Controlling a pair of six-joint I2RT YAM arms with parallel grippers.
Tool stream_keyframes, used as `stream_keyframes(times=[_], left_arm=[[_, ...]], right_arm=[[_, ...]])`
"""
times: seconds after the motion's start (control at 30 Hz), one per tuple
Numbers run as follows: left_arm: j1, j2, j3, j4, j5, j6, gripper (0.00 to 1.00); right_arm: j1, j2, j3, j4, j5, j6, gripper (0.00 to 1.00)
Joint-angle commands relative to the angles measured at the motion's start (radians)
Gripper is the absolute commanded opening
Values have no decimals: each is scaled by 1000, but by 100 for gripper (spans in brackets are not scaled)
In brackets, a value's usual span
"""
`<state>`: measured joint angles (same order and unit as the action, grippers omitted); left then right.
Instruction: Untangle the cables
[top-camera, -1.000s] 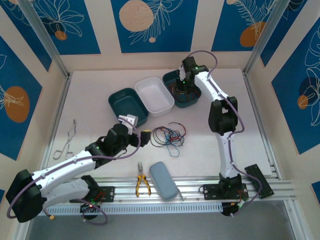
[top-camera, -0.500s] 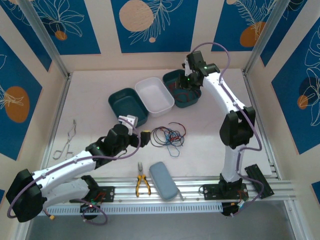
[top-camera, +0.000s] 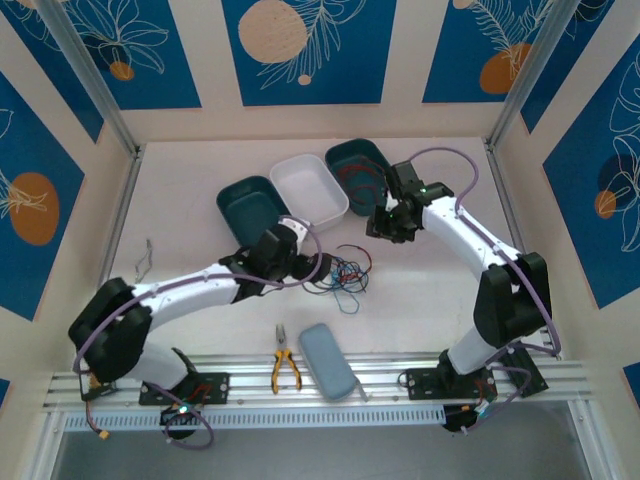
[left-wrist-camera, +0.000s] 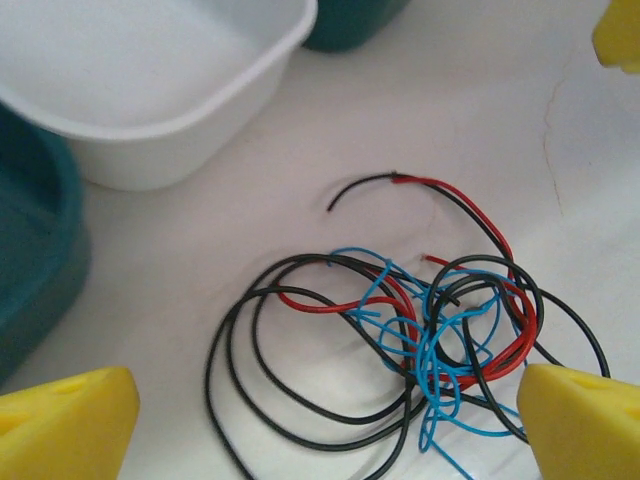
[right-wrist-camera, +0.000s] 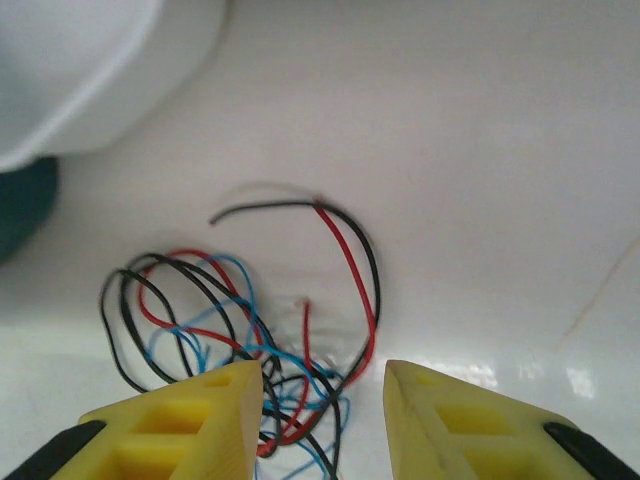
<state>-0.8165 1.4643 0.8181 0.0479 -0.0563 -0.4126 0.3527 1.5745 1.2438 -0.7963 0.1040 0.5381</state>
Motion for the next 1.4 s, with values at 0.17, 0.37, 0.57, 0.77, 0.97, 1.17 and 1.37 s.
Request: stream_keyframes(times=[0.17,0.37,0.57,0.77,0.97,1.17,1.37], left_arm=[[-16,166,119,33,148,0,89],[-20,235,150,35,176,-6,85],[-22,257,130,39,183,-22,77],[-22,263,102,72,209,-56,68],[-21,262,79,92,217,-70,63],[-21,263,76,92,210,-71,62],[-22,269,79,88,201,-69,62]], right_arm=[[0,21,-102,36,-39,63,37],[0,100,-95,63,-78,62,35],[1,153,-84,76,-112,63,34],[-1,188,-88,92,-140,63,32],[1,205,-98,98,-147,67,30],[1,209,-120,110,-152,73,28],[-1,216,-133,112,-153,75,27]])
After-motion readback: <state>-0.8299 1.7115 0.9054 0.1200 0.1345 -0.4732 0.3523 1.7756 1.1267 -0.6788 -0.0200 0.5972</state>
